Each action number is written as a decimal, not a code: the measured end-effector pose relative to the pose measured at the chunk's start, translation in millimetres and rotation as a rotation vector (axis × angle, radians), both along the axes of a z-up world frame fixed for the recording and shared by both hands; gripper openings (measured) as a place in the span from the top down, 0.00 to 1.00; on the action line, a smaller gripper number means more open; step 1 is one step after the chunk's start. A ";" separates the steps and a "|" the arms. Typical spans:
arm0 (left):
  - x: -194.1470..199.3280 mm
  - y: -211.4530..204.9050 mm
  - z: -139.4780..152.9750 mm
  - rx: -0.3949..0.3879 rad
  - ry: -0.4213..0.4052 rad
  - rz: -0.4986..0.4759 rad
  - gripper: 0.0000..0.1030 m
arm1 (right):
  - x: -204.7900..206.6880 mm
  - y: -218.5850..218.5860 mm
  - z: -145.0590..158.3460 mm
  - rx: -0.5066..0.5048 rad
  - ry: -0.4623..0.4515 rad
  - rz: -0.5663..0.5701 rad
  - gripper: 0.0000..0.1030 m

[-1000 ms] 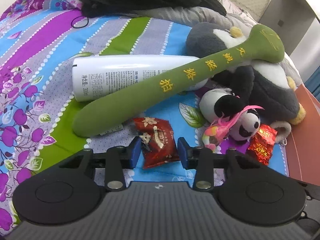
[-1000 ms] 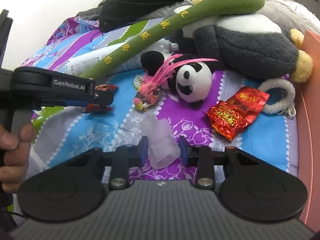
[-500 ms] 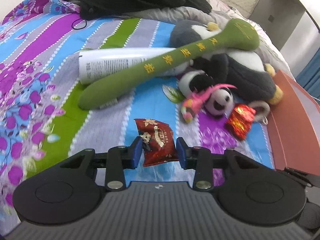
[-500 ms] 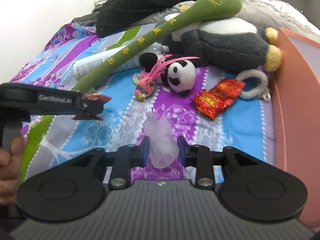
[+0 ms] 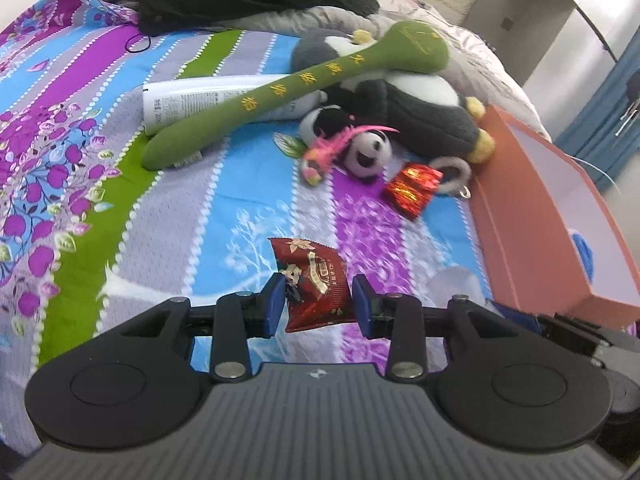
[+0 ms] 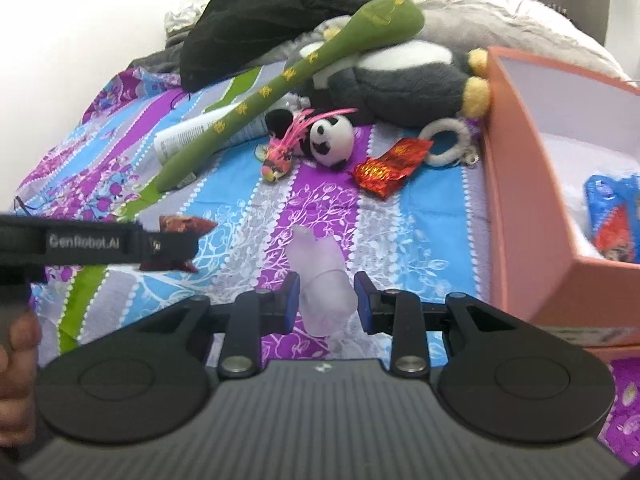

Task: Organize soft objects
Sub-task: 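Lift and carry the snack packet and clear cup over the box with both tools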

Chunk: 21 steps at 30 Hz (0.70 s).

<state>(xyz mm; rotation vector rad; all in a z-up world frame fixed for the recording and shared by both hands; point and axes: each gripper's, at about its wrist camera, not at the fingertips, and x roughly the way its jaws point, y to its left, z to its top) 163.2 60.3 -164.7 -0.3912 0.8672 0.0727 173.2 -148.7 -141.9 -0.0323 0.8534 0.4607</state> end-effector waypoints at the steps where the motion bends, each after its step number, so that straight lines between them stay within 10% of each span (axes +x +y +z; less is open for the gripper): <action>1: -3.9 -2.0 1.9 -0.004 -0.003 -0.003 0.59 | -2.4 -2.7 2.8 0.003 -0.003 -0.009 0.68; 21: -36.3 -32.2 65.4 -0.007 -0.104 -0.072 0.59 | -41.1 -31.6 55.8 0.030 -0.107 -0.093 0.68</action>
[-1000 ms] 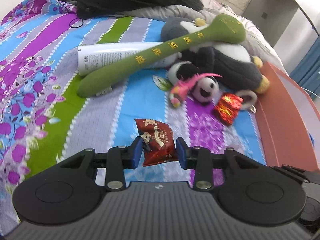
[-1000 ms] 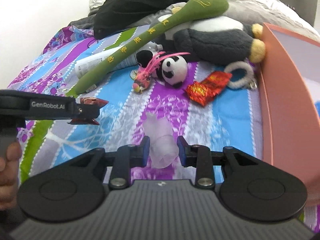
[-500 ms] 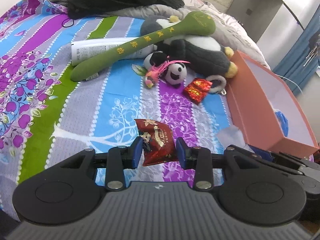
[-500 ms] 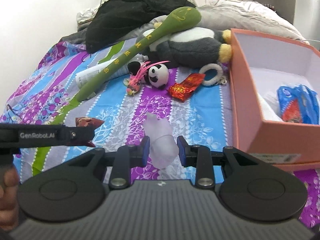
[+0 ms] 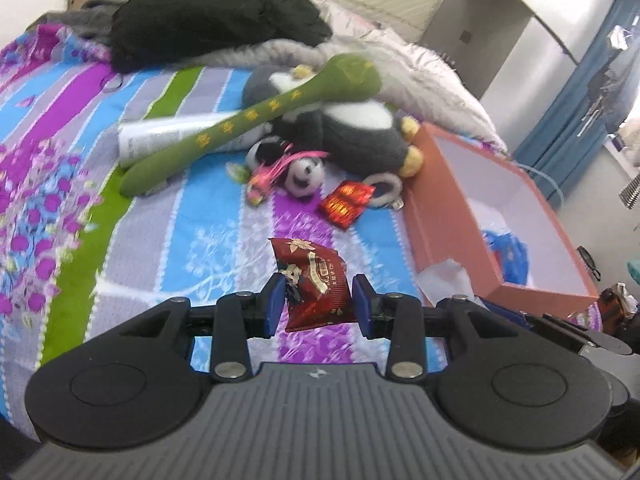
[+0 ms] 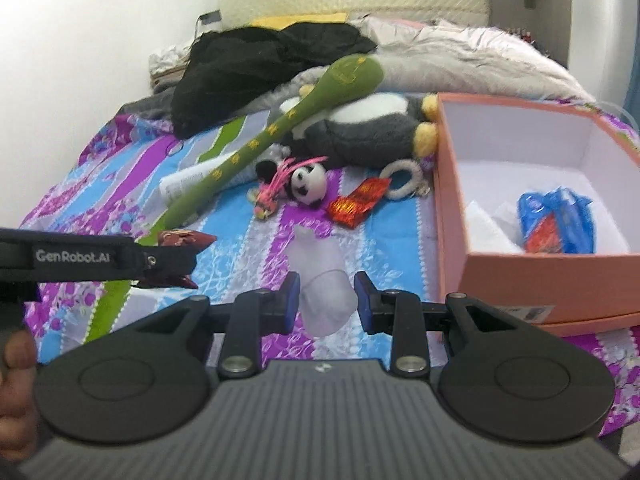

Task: Organize soft objects
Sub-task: 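Lift and carry the snack packet and clear cup over the box with both tools, then open both tools to drop the snack packet and cup into the box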

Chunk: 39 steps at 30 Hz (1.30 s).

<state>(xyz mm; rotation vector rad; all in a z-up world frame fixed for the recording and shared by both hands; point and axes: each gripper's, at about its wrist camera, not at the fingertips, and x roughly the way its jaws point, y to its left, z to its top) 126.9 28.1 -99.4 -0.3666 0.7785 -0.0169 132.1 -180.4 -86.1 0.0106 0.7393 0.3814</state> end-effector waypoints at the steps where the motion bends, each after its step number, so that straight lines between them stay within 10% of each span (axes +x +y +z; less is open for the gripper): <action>1: 1.2 -2.0 4.6 0.003 -0.008 -0.007 0.59 | 0.4 -2.7 4.7 0.004 -0.008 -0.012 0.68; 27: 116.5 -128.5 153.4 0.013 -0.221 -0.295 0.59 | 76.9 -119.8 128.9 0.030 -0.272 -0.242 0.68; 39: 201.7 -210.2 105.2 -0.002 0.021 -0.459 0.59 | 130.6 -190.5 76.3 0.035 0.020 -0.343 0.68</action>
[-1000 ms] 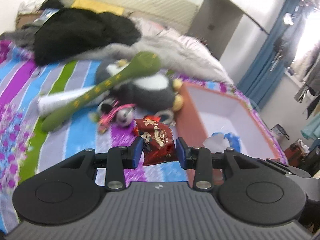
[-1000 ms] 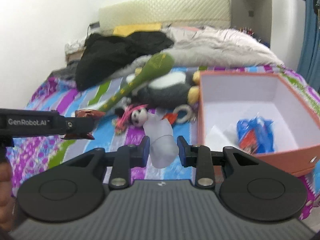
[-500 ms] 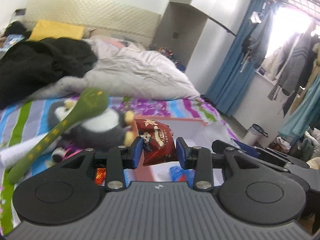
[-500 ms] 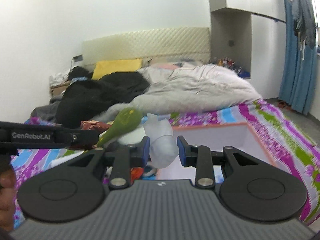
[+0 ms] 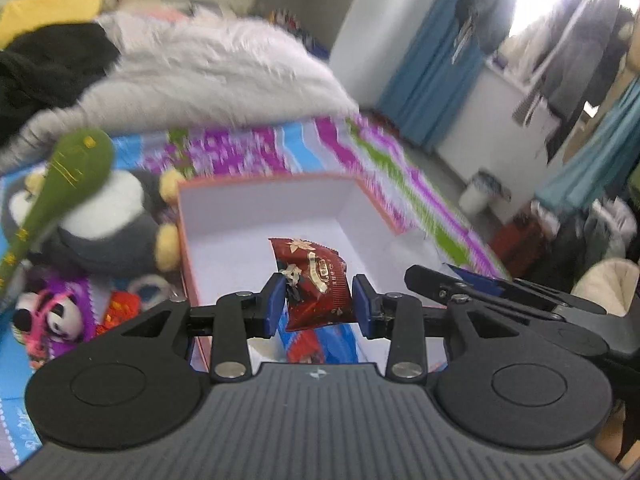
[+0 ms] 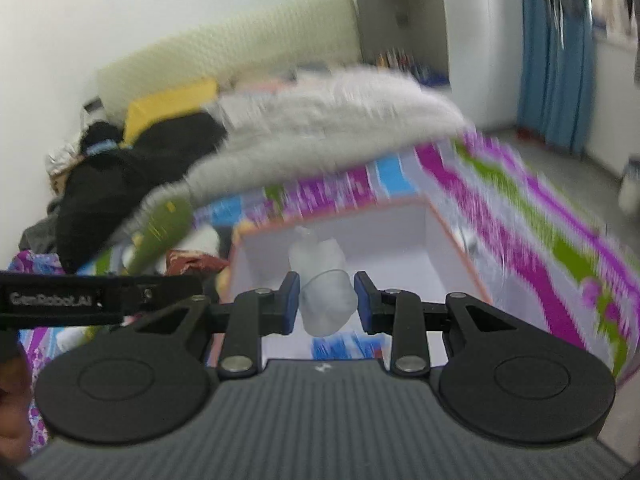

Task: Organize soft objects
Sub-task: 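Open both tools to drop the snack packet and cup into the box, then withdraw both tools from the box back over the bed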

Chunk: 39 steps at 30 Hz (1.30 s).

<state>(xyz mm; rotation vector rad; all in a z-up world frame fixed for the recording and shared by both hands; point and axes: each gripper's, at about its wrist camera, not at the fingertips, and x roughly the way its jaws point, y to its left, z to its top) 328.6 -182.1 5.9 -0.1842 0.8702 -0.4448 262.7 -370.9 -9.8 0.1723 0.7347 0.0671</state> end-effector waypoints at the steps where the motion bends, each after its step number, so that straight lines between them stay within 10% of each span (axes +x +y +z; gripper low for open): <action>1: 5.3 -3.9 -9.5 0.008 0.025 -0.007 0.59 | 3.0 -3.3 -10.0 -0.001 0.031 -0.009 0.68; 10: 29.8 -21.4 -65.1 0.065 0.142 -0.031 0.59 | 9.4 -26.9 -64.3 0.000 0.170 -0.061 0.68; 23: 22.4 -32.9 -62.4 0.125 0.122 -0.080 0.52 | -4.4 -36.9 -72.9 0.022 0.155 -0.059 0.56; 39: -56.8 24.0 14.1 0.115 -0.191 0.004 0.52 | -61.4 14.2 -0.1 0.036 -0.119 0.039 0.56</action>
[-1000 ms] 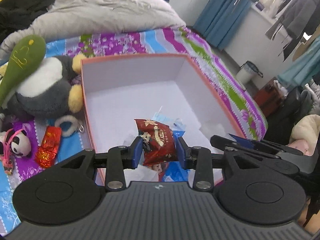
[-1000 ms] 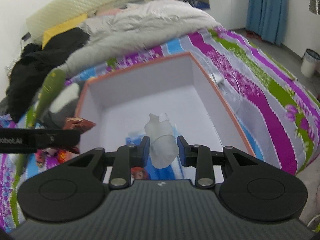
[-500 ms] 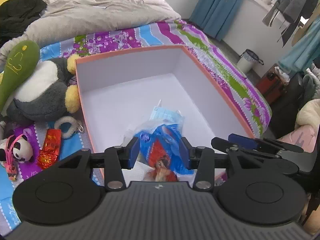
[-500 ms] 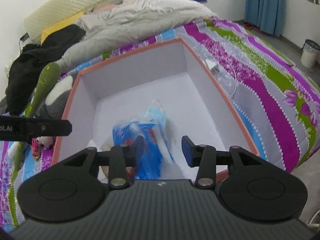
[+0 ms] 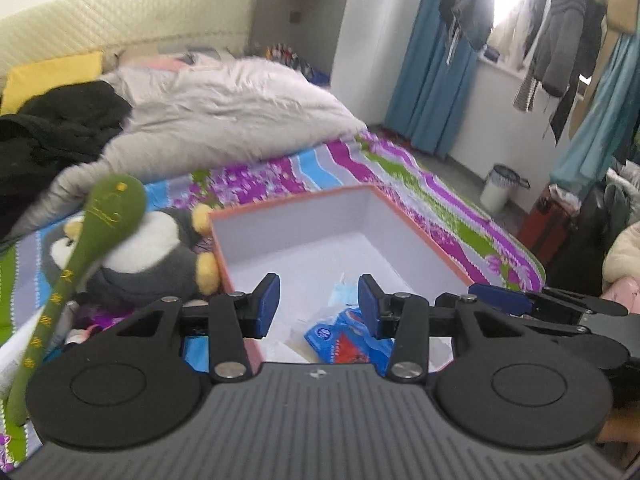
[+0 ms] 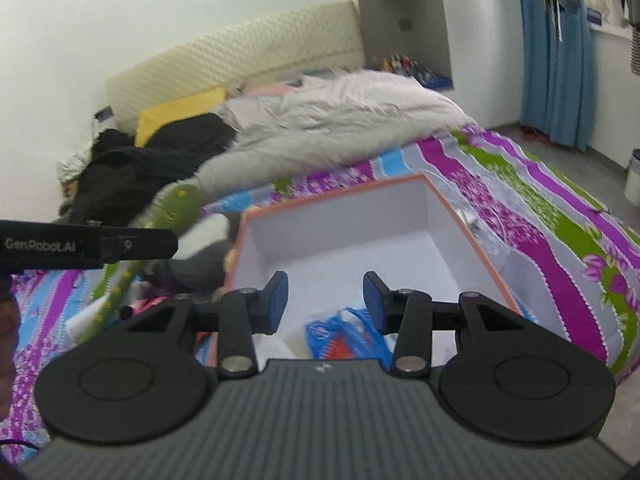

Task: Organize soft objects
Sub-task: 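Withdraw both tools from the box back over the bed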

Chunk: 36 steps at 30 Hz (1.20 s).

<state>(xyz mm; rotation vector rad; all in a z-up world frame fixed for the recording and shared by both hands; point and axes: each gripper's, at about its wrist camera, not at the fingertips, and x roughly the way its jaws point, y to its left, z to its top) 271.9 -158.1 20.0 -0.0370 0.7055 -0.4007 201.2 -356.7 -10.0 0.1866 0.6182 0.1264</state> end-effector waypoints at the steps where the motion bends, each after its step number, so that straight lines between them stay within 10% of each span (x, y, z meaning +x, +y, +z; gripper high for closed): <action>1: -6.0 5.1 2.0 -0.002 -0.011 0.006 0.52 | -3.5 4.1 1.7 0.000 -0.010 0.008 0.56; 36: -140.9 139.4 -37.9 -0.041 0.006 0.253 0.52 | -85.6 111.7 -13.5 -0.031 -0.049 0.191 0.56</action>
